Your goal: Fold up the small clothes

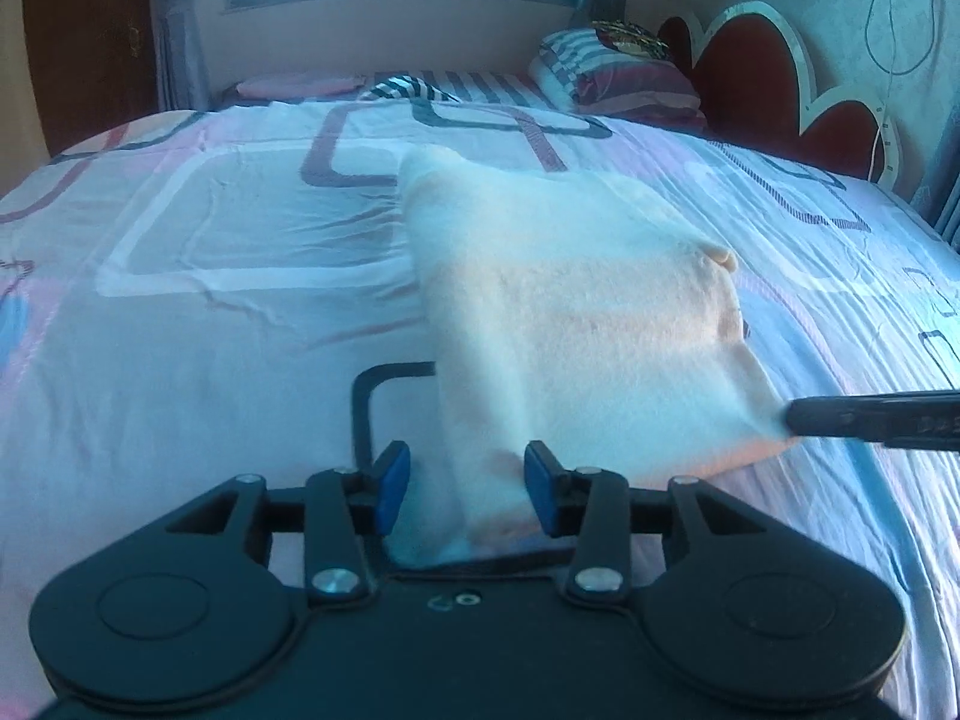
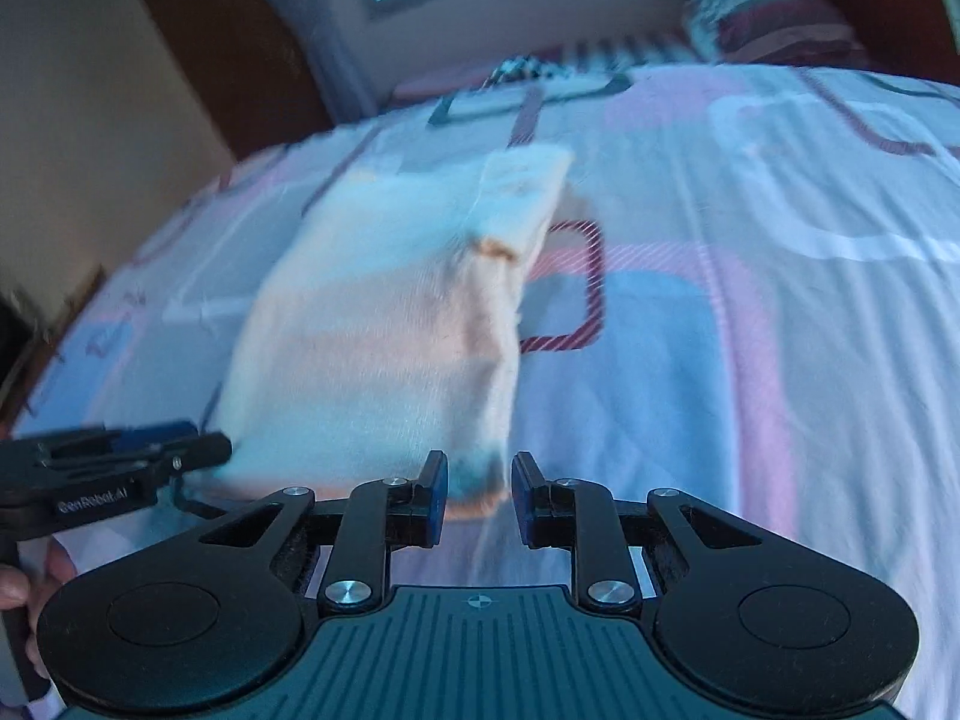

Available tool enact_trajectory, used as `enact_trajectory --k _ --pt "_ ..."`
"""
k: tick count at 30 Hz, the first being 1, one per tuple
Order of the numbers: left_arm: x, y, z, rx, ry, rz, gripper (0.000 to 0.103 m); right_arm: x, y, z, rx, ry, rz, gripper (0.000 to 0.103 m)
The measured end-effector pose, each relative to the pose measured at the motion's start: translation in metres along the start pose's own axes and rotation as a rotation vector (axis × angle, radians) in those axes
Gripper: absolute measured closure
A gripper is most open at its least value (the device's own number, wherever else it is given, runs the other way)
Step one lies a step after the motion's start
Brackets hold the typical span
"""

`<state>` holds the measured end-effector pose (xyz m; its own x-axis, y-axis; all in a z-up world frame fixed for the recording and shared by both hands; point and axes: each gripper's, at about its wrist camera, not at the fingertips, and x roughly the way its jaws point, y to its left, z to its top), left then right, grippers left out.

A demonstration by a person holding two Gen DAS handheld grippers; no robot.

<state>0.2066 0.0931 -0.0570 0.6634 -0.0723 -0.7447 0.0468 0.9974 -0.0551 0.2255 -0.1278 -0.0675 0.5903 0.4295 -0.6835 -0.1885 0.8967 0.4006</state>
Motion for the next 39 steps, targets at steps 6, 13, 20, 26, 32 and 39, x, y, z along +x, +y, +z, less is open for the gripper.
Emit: enact_trajectory --k 6,13,20,26,32,39 --pt "-0.042 -0.003 -0.015 0.008 -0.048 0.016 0.060 -0.059 0.025 -0.018 -0.083 -0.099 -0.020 0.080" --pt "-0.111 -0.024 -0.041 -0.031 -0.075 -0.002 0.059 -0.117 0.056 -0.043 -0.133 -0.135 -0.050 0.080" --pt "-0.152 -0.044 -0.061 -0.085 -0.180 0.093 0.001 -0.147 0.063 -0.069 -0.150 -0.234 -0.198 0.000" --pt "-0.154 -0.046 -0.052 -0.092 -0.198 0.100 0.001 -0.154 0.064 -0.070 -0.191 -0.242 -0.212 0.000" --pt "-0.162 -0.055 -0.060 -0.072 -0.193 0.115 0.001 -0.165 0.065 -0.075 -0.194 -0.243 -0.214 0.000" --pt "-0.165 -0.064 -0.063 -0.040 -0.196 0.108 0.001 -0.172 0.067 -0.081 -0.201 -0.239 -0.207 0.000"
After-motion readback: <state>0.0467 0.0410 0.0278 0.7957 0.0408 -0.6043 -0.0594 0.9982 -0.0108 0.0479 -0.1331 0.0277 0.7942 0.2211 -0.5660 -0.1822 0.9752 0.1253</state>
